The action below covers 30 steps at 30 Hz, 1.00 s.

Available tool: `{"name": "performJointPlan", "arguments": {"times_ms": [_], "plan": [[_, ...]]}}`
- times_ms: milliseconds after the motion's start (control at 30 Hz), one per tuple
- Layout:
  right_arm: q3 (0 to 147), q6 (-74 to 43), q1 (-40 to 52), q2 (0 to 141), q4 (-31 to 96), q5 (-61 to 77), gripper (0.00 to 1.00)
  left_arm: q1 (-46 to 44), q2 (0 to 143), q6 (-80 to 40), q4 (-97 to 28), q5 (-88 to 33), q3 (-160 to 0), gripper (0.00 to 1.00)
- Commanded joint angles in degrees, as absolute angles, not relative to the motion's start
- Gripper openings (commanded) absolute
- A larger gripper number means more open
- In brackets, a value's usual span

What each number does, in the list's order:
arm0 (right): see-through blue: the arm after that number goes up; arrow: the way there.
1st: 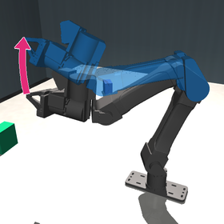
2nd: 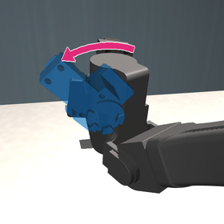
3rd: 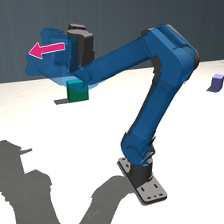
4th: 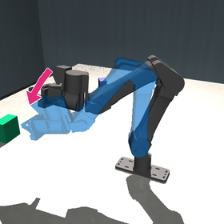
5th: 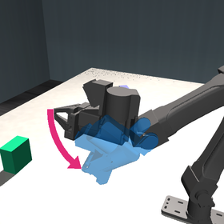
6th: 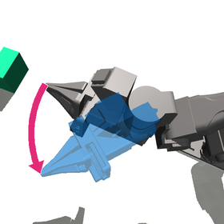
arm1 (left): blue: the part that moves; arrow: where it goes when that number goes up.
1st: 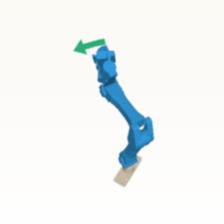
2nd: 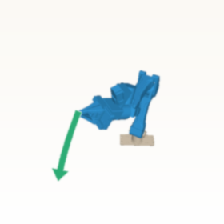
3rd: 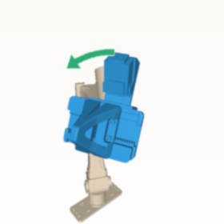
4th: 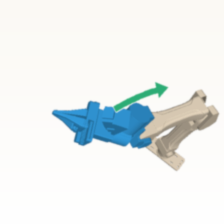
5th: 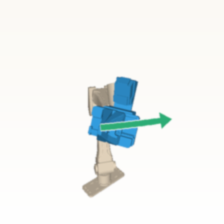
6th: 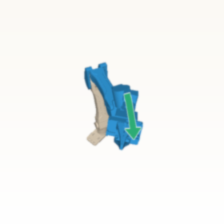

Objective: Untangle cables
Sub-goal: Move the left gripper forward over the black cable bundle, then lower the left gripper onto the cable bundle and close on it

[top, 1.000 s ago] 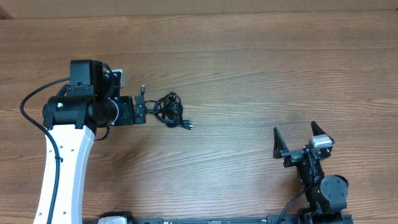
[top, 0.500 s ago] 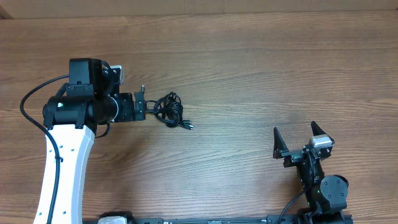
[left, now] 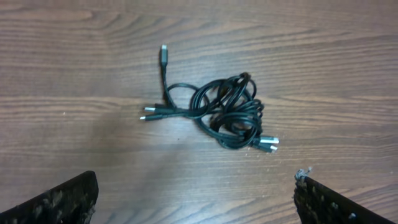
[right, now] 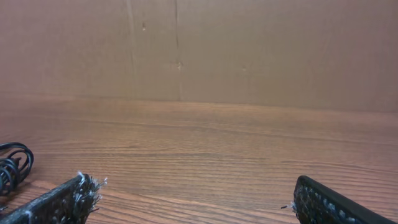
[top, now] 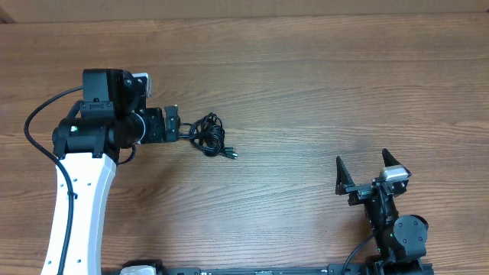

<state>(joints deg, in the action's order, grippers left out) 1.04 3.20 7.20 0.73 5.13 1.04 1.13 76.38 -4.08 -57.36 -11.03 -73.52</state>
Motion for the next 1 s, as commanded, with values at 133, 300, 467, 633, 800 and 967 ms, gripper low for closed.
{"name": "performJointPlan", "arguments": {"times_ms": [133,300,467,633,800,967], "plan": [[0.5,3.0,7.0,0.2,4.8,0.5,1.0,0.7,77.5,-2.2,-56.4,-13.5,-74.7,0.99],[0.5,3.0,7.0,0.2,4.8,0.5,1.0,0.4,79.6,-0.6,-56.5,-16.3,-74.7,0.99],[0.5,3.0,7.0,0.2,4.9,0.5,1.0,-1.3,82.9,0.3,-56.5,-16.3,-74.7,1.0],[0.5,3.0,7.0,0.2,4.8,0.5,1.0,-3.3,85.9,1.7,-56.6,-16.1,-74.7,1.0],[0.5,3.0,7.0,0.2,4.9,0.5,1.0,-4.1,87.7,5.4,-57.5,-15.9,-74.7,1.0],[0.5,3.0,7.0,0.2,4.8,0.5,1.0,-4.2,87.9,10.6,-58.7,-15.9,-74.7,1.0]]}}
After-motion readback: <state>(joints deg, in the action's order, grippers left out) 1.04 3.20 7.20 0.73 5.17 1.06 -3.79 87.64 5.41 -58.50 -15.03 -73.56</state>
